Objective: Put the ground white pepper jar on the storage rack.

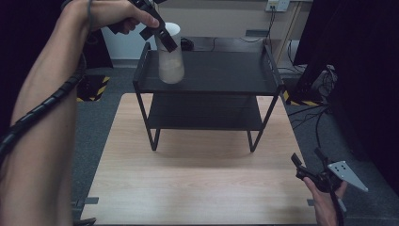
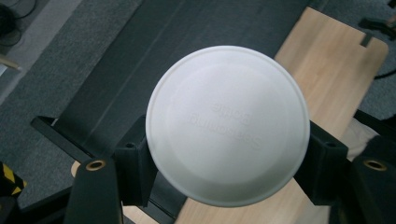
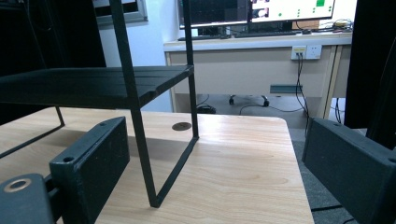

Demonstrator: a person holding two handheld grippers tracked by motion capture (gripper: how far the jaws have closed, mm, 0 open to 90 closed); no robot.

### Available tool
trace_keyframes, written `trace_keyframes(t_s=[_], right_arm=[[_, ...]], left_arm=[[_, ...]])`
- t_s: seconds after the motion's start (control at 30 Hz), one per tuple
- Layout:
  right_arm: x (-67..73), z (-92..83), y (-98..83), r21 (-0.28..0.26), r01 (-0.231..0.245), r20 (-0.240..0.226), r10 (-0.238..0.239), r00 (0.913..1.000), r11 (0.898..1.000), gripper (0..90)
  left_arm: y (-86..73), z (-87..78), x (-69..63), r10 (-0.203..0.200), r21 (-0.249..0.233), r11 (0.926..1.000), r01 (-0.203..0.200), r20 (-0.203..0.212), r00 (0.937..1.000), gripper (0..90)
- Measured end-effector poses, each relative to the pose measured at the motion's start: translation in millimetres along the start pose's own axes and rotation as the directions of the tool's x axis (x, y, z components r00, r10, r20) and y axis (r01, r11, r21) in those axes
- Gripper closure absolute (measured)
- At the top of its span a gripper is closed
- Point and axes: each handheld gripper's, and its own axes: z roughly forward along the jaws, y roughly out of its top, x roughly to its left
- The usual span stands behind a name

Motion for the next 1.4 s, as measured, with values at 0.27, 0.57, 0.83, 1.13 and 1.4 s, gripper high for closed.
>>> trace_keyframes(t_s=[0.27,0.57,0.83,1.13,1.4], right_arm=[[1.9,2.2,0.9,0.008,0.005,-0.017,-0.005,0.9998,1.000,7.4],[2.6,2.1,0.6,0.009,0.005,-0.024,-0.005,0.9997,1.000,7.4],[2.4,1.1,0.5,0.006,0.003,-0.026,-0.003,0.9997,1.000,7.4],[2.7,0.6,1.3,0.001,0.018,-0.025,-0.018,0.9995,1.000,7.5],[2.3,-0.1,1.4,-0.001,0.015,-0.020,-0.015,0.9997,1.000,7.5]], left_arm=[[-3.5,19.5,22.8,-0.064,-0.005,0.9979,0.064,-0.019,0.9978,32.8],[-1.0,34.4,29.5,-0.066,0.017,0.9976,0.067,-0.039,0.9970,32.8],[-9.0,41.5,32.6,-0.082,-0.021,0.9965,0.081,-0.038,0.9959,32.7],[-22.1,35.0,18.8,-0.007,-0.058,0.9983,0.001,-0.100,0.9950,9.6],[-38.0,6.1,0.6,0.006,-0.145,0.9891,-0.024,-0.123,0.9923,4.0]])
